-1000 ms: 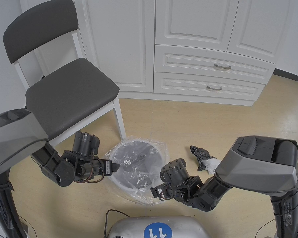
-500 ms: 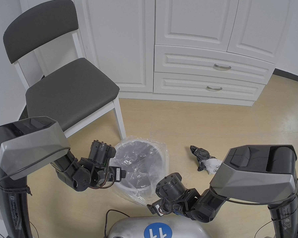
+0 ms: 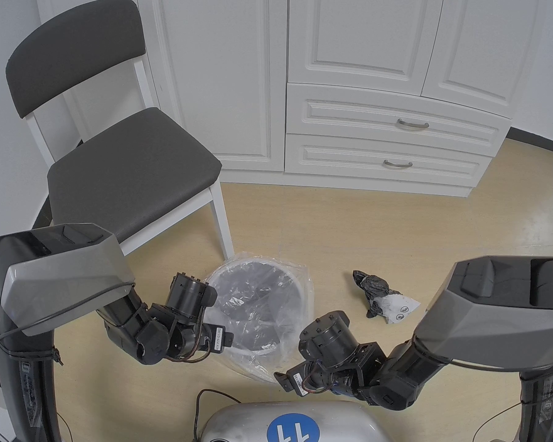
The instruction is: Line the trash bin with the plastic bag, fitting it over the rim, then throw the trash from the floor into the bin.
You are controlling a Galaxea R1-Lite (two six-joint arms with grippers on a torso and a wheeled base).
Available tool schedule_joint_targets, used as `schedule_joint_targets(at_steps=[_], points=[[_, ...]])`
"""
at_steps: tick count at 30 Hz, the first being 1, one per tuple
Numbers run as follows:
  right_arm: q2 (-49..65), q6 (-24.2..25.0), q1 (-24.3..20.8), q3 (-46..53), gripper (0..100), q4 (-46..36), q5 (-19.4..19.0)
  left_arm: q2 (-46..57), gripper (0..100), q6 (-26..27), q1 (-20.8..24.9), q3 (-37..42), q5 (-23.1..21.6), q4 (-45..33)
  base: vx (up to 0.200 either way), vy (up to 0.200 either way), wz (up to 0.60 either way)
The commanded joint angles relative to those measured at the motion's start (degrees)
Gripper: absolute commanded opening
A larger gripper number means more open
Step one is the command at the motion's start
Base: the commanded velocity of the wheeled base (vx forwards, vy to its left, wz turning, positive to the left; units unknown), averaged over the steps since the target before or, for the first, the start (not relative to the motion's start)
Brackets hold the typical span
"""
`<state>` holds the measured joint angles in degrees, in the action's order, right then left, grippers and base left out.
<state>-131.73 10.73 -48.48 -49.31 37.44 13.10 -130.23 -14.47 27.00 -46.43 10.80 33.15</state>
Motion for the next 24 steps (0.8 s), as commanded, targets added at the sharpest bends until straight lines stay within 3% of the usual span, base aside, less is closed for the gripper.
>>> schedule_joint_targets(at_steps=[1, 16, 24], points=[[3.24, -0.01, 1.28, 0.18, 100, 0.00, -0.01, 1.47, 100, 1.20, 0.42, 2.40, -0.17, 0.25, 0.000, 0.000, 0.00], [4.38, 0.17, 6.38, -2.81, 100, 0.44, 0.08, 8.50, 100, 3.04, 0.68, 6.53, -3.15, -0.01, 0.000, 0.000, 0.00], [3.15, 4.39, 6.65, -5.01, 100, 0.88, 0.25, 10.09, 100, 2.96, 0.60, 6.53, -3.15, 0.08, 0.000, 0.000, 0.00]])
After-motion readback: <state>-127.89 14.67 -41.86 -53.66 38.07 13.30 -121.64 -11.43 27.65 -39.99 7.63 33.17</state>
